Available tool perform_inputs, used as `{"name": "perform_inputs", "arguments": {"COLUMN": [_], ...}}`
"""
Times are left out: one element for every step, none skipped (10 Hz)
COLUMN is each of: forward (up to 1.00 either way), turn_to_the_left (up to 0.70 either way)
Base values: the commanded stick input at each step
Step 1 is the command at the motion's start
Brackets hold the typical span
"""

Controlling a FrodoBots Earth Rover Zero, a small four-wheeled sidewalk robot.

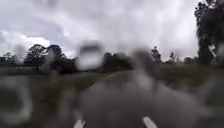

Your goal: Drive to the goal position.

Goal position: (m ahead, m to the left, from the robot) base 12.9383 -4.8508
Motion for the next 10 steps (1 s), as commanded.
{"name": "perform_inputs", "arguments": {"forward": [0.85,0.85,0.85,0.85,0.85,0.85,0.85,0.85,0.85,0.85], "turn_to_the_left": [0.0,-0.04,-0.24,-0.33,-0.32,-0.14,0.0,0.0,0.0,0.0]}}
